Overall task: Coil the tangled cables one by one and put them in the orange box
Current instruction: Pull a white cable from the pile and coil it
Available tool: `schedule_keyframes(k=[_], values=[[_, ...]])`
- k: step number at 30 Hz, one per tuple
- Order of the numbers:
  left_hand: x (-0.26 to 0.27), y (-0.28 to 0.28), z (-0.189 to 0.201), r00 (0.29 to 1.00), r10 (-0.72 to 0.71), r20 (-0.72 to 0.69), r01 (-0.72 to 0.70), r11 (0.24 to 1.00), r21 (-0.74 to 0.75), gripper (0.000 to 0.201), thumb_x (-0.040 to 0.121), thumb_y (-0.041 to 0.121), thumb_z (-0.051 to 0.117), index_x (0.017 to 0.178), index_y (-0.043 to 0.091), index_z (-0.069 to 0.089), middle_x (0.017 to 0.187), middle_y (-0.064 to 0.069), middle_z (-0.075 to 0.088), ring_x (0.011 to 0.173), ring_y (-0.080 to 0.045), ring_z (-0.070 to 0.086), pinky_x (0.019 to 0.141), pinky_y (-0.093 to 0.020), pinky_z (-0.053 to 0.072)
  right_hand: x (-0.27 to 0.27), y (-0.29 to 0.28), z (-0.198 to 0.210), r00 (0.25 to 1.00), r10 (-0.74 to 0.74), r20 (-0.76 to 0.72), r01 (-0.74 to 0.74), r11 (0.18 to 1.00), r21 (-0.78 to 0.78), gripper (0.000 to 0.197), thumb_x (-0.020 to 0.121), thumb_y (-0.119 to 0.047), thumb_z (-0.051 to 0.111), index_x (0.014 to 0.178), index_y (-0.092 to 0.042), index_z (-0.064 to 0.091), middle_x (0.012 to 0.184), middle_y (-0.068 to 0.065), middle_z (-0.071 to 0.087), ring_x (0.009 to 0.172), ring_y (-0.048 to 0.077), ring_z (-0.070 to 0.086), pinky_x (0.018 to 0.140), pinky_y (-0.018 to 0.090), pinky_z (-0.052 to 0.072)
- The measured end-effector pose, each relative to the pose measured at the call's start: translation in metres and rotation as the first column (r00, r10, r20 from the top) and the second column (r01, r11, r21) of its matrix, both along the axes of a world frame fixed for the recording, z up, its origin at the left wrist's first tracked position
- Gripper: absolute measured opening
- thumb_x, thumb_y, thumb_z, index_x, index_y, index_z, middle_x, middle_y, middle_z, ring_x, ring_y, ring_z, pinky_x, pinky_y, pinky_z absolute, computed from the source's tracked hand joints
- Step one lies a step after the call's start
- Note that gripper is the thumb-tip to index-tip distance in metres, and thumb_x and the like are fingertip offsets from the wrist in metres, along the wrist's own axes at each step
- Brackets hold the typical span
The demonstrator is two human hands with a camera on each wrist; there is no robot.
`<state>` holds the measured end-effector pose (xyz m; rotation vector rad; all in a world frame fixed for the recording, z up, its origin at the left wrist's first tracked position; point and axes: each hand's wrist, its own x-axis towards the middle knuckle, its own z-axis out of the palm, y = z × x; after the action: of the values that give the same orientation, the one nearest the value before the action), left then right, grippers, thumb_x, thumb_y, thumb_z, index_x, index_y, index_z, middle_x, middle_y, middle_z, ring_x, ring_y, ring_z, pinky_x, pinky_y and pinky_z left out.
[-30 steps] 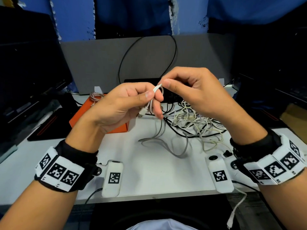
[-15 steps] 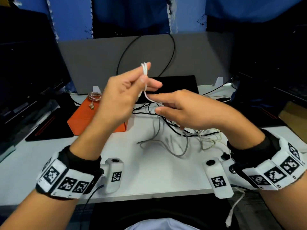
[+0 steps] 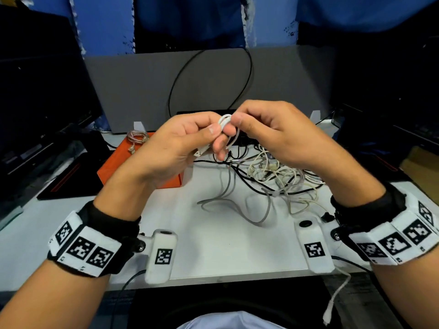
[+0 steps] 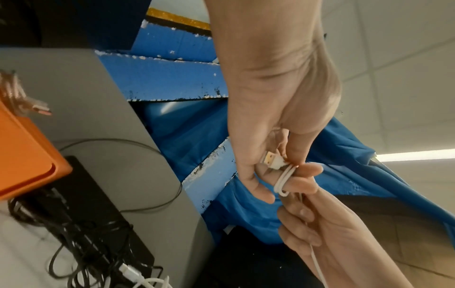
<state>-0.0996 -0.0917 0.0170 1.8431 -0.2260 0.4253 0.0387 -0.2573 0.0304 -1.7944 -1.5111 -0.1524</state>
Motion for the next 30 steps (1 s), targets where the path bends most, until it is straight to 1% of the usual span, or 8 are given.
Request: schedule_keyframes(k=[3,8,12,17,21,23,26,30], values=[[0.0,-0.003,0.0,0.997,-0.071,-0.012,0.068,0.986,-0.154,0.024,0.102,0.012,0.041,0.102,0.005,0.064,0.076,-0.002,0.059,0.074,-0.021,0.063,0.082,-0.033,0.052,-0.003,-0.002,0.002,1.0,0.022,-0.004,-0.022,0.998,0.06,0.029,0.107,-0.035,0.053,0.089,-0.019,0.068,0.069,0.0,0.056,0.062,0.004,0.044,0.061,0.028,0.038],[-0.007,-0.005,0.003,0.989,-0.138,-0.054,0.124,0.971,-0.207,0.034,0.1,0.025,0.045,0.102,0.007,0.074,0.072,-0.004,0.062,0.074,-0.022,0.068,0.078,-0.029,0.055,-0.006,-0.005,0.003,0.997,0.08,0.004,-0.08,0.995,0.053,0.029,0.107,-0.034,0.053,0.09,-0.017,0.069,0.079,0.007,0.067,0.075,0.026,0.061,0.07,0.043,0.048],[-0.007,-0.009,0.001,0.992,-0.12,-0.025,0.112,0.97,-0.215,0.034,0.102,0.02,0.042,0.09,0.015,0.074,0.074,-0.003,0.067,0.078,-0.024,0.072,0.084,-0.037,0.056,-0.008,-0.003,0.001,0.994,0.106,-0.014,-0.105,0.99,0.09,0.028,0.108,-0.03,0.052,0.088,-0.018,0.068,0.074,-0.012,0.065,0.069,0.005,0.058,0.068,0.027,0.046],[-0.004,-0.016,-0.002,0.988,-0.151,0.004,0.146,0.945,-0.294,0.03,0.097,0.022,0.049,0.105,0.012,0.076,0.079,-0.002,0.068,0.072,-0.019,0.068,0.1,-0.058,0.05,-0.002,-0.003,0.002,0.992,0.119,-0.037,-0.115,0.988,0.105,0.033,0.108,-0.033,0.048,0.091,-0.013,0.067,0.082,0.01,0.069,0.082,0.032,0.065,0.078,0.053,0.05],[-0.008,-0.011,0.001,0.986,-0.164,0.003,0.16,0.958,-0.237,0.028,0.097,0.022,0.048,0.104,0.012,0.073,0.069,0.003,0.059,0.067,-0.017,0.062,0.087,-0.037,0.056,-0.006,0.0,0.001,0.989,0.142,-0.049,-0.138,0.987,0.077,0.032,0.11,-0.032,0.047,0.094,-0.012,0.066,0.076,0.006,0.065,0.068,0.022,0.059,0.063,0.043,0.047],[-0.009,-0.011,0.004,0.989,-0.143,0.039,0.148,0.949,-0.277,0.026,0.102,0.017,0.04,0.103,0.011,0.065,0.07,0.005,0.06,0.072,-0.016,0.065,0.095,-0.043,0.055,-0.006,0.003,-0.003,0.982,0.159,-0.103,-0.151,0.985,0.079,0.027,0.112,-0.029,0.043,0.103,-0.015,0.064,0.064,-0.008,0.053,0.054,0.008,0.048,0.054,0.025,0.039],[-0.009,-0.007,0.011,0.989,-0.067,0.133,0.116,0.907,-0.406,0.026,0.108,0.015,0.032,0.111,0.01,0.057,0.082,0.005,0.069,0.09,-0.016,0.071,0.112,-0.055,0.044,-0.005,0.008,-0.009,0.983,0.127,-0.134,-0.131,0.991,-0.024,0.021,0.113,-0.024,0.039,0.121,-0.026,0.058,0.062,-0.007,0.049,0.046,0.007,0.048,0.049,0.02,0.037],[-0.003,-0.001,0.008,0.954,0.257,0.152,-0.228,0.956,-0.183,0.025,0.108,0.011,0.041,0.123,0.01,0.061,0.1,-0.001,0.077,0.103,-0.02,0.073,0.099,-0.043,0.055,-0.012,0.011,-0.016,0.993,0.116,-0.03,-0.12,0.946,-0.302,0.026,0.111,-0.026,0.044,0.134,-0.026,0.054,0.061,-0.008,0.055,0.053,0.003,0.054,0.058,0.023,0.041]])
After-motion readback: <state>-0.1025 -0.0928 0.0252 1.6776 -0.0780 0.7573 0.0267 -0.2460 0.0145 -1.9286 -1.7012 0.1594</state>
